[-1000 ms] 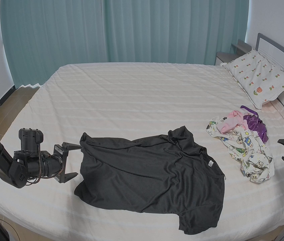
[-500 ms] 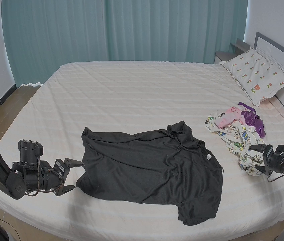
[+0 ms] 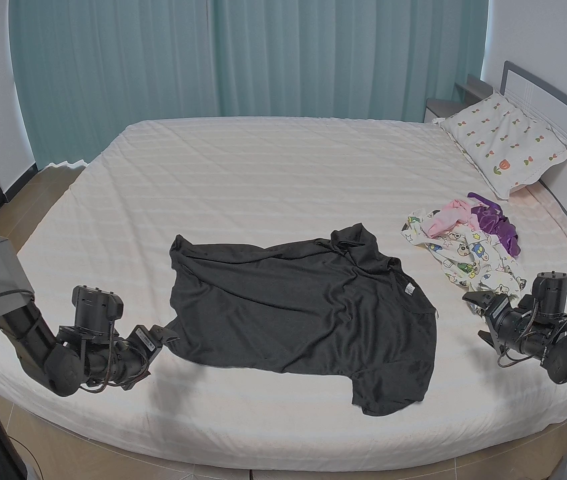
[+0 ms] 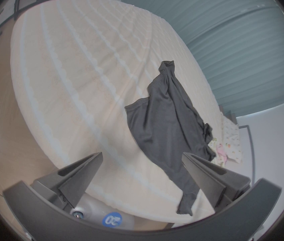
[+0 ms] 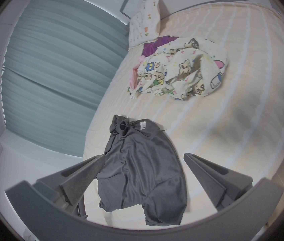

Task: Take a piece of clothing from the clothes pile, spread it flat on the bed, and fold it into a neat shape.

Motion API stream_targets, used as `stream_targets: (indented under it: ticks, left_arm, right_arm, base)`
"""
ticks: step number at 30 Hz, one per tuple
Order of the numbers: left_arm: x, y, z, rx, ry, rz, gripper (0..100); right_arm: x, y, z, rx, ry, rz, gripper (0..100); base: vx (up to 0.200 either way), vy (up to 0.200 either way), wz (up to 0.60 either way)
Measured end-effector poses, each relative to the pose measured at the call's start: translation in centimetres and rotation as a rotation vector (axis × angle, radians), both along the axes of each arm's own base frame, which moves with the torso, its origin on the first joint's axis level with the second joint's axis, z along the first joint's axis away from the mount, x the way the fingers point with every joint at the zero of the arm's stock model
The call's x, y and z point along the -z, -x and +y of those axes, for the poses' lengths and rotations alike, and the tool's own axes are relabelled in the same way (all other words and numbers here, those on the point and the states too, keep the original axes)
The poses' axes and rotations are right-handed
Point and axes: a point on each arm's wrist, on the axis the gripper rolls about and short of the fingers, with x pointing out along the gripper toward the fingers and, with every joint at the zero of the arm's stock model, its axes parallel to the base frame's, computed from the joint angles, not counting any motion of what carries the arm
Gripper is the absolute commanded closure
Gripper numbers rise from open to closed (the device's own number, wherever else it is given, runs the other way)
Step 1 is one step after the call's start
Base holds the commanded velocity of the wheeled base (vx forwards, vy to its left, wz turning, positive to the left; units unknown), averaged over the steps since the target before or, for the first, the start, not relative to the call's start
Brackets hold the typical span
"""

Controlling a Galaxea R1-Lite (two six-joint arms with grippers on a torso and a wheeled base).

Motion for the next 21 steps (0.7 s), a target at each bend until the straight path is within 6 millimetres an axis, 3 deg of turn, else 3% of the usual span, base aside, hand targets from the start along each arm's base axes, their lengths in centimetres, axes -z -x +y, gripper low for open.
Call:
stream_targets:
  ticks: [8, 14, 21]
  left_arm:
    - [2.3, -4.0, -1.4, -0.029, -0.127, -0.021, 0]
    - [3.4, -7.2, -2.0, -0.057, -0.168, -0.035, 0]
    - [4.3, -10.0, -2.4, -0.096, -0.234, 0.014, 0]
  right_arm:
    - [2.1, -0.1, 2.4, -0.007, 0.028, -0.104, 0]
    - [4.3, 0.6, 3.4, -0.018, 0.026, -0.019, 0]
    - [5.2, 1.0, 4.0, -0.029, 0.020, 0.024, 0]
  base:
    - [0.000, 0.000, 0.00]
    - [0.000, 0.000, 0.00]
    - [0.000, 0.000, 0.00]
